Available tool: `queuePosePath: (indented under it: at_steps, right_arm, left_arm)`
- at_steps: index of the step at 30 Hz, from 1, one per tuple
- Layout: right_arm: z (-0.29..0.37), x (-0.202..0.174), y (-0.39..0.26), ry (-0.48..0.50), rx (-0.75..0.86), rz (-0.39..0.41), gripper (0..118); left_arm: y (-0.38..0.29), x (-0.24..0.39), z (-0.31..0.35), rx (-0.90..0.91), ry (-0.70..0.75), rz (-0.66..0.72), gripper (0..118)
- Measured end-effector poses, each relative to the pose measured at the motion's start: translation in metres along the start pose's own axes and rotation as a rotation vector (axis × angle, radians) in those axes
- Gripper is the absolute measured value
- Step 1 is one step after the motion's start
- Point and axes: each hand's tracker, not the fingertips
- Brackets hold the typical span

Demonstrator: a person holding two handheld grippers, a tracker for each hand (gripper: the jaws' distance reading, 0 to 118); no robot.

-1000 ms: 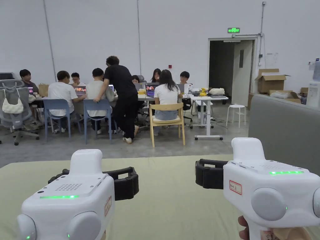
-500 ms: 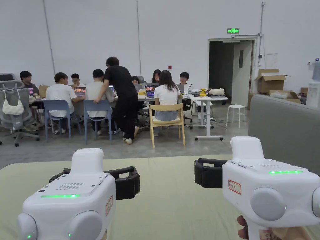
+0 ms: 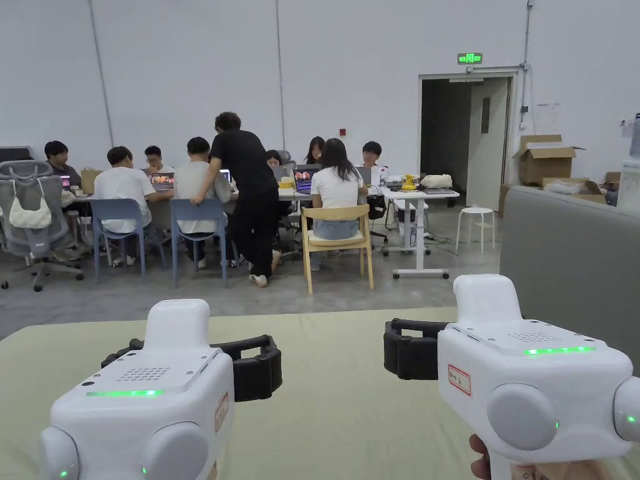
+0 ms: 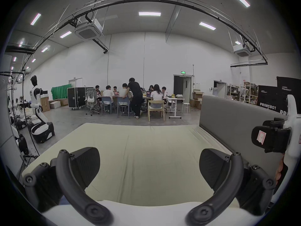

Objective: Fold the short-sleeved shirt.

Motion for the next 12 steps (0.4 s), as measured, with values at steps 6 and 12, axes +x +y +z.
queuePosePath:
  at_steps: [6, 12]
  right_arm:
    - [-0.0039, 0.0047, -0.0029, 0.005, -0.018, -0.034, 118]
    - [-0.0082, 0.0069, -0.0048, -0.015, -0.031, -0.048, 118]
  left_arm:
    - [-0.0021, 0.0023, -0.003, -0.005, -0.004, -0.003, 118]
    - [-0.0065, 0.005, -0.0064, -0.021, -0.012, 0.001, 118]
